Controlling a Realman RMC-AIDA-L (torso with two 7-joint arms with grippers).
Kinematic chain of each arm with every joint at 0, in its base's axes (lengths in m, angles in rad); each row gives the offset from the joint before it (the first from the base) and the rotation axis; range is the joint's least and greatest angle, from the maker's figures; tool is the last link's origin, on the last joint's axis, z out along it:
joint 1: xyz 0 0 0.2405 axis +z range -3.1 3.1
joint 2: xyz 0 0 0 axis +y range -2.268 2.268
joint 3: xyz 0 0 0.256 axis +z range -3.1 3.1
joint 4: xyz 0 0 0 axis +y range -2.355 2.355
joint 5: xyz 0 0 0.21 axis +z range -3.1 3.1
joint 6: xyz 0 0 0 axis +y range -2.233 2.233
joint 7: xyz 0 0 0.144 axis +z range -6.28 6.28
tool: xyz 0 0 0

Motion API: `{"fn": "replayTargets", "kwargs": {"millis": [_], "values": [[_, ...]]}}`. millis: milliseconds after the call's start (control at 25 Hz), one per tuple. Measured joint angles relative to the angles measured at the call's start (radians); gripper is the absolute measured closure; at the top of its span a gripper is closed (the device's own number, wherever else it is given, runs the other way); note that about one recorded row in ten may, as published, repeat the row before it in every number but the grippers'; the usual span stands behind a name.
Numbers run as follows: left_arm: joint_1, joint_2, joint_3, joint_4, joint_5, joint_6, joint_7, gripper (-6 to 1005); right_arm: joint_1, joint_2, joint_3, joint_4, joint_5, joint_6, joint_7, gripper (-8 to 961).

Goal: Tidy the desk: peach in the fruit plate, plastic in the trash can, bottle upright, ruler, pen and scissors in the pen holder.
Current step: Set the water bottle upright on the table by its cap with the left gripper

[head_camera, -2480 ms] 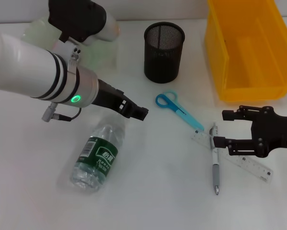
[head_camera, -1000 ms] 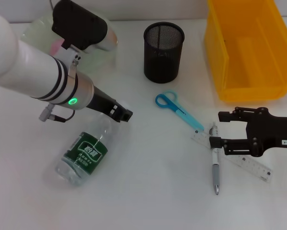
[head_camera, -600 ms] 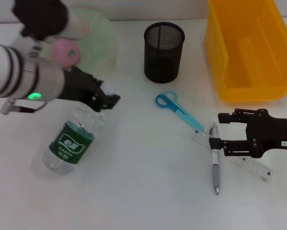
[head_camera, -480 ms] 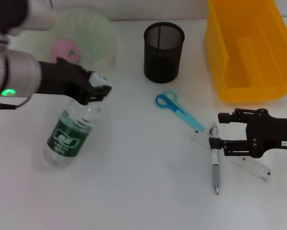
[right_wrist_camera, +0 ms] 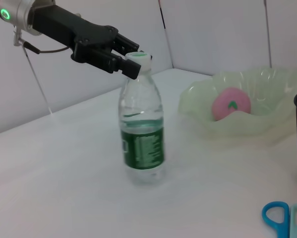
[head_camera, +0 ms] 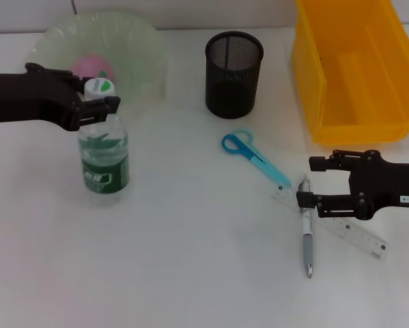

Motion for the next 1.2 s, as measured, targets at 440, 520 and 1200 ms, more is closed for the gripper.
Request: {"fn": "replayTargets", "kwargs": {"millis": [440, 520, 1200], "values": [[0.004, 0.002, -0.088, -0.100, -0.104, 0.001, 0.100, 551, 0.004, -0.002, 0.001, -0.005, 0.000, -0.003, 0.004, 169], [0.004, 0.002, -0.089, -0.103, -0.104, -0.003, 0.100, 556, 0.006, -0.002, 0.000, -0.005, 0.000, -0.003, 0.004, 169], [-0.008, 0.004, -0.129, -0.133, -0.106, -0.035, 0.132, 566, 0.002, -0.002, 0.000, -0.005, 0.000, -0.004, 0.005, 169]]}}
